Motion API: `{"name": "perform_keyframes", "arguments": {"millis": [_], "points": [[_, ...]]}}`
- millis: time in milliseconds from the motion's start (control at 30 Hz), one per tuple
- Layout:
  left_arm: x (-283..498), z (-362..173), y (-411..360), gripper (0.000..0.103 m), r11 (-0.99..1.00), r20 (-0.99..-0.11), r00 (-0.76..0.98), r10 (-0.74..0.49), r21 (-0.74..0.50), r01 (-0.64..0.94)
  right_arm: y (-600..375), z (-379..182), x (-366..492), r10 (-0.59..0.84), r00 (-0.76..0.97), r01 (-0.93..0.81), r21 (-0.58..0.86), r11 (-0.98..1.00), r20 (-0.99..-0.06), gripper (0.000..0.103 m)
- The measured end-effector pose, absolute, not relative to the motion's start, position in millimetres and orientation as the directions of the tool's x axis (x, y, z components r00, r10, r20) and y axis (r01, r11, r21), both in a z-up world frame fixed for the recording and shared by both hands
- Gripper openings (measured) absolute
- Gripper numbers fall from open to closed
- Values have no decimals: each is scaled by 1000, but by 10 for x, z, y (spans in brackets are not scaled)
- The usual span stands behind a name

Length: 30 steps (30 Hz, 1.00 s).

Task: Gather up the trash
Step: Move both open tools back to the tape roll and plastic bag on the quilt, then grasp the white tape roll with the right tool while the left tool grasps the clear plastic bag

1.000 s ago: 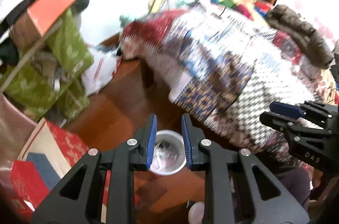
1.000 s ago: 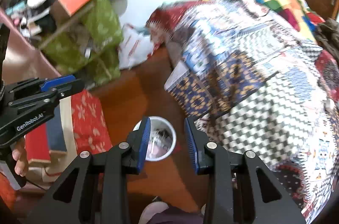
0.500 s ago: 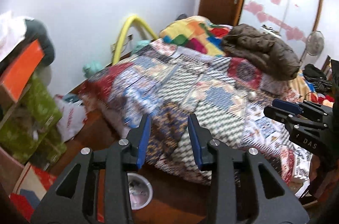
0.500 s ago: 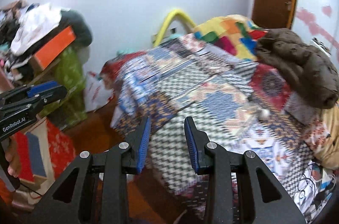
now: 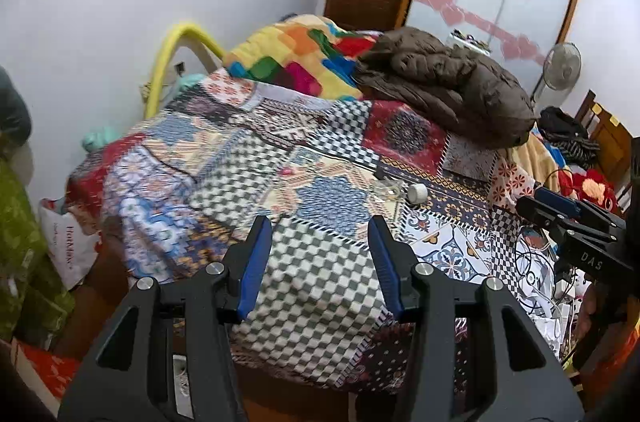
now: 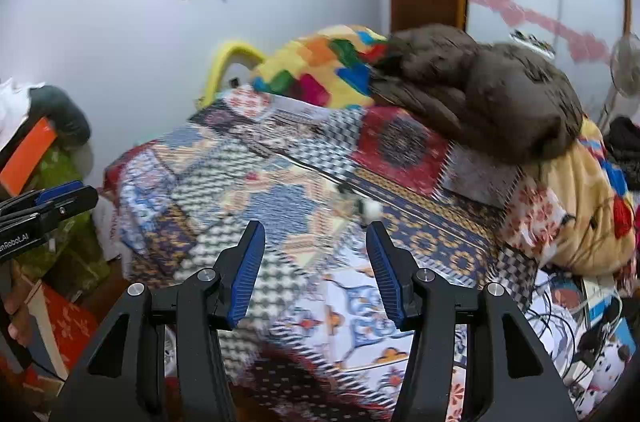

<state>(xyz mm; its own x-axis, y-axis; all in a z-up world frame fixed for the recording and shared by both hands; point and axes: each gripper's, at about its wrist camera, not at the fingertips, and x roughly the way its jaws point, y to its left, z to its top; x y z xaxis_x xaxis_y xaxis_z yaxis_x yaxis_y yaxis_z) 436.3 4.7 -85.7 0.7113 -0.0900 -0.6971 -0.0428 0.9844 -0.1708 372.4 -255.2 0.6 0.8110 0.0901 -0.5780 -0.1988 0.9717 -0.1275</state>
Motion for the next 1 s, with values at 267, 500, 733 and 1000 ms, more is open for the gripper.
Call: {"name": "perform_keyframes", "arguments": {"millis": [267,500,733,1000], "points": [[4998,-1368,-295,49,981,-746,650,-144,-192,-2,-3057,-309,4223,62,763,-143,-74,987,-643,49],[5503,-1791,-501,49,985,-774,614,-154,-172,30,-3164,-692,4820,89,722,-145,-24,989,-686,49],[5972,-2145,-628,49,983,-797,579,-174,-176,54,-3147,-1066,5388,96,686,-140,-2,990,-721,48],[6302,-2410,-890,49,982,-817,545,-188,-154,108,-3170,-1213,5681,111,669,-162,1,987,-735,23]]}}
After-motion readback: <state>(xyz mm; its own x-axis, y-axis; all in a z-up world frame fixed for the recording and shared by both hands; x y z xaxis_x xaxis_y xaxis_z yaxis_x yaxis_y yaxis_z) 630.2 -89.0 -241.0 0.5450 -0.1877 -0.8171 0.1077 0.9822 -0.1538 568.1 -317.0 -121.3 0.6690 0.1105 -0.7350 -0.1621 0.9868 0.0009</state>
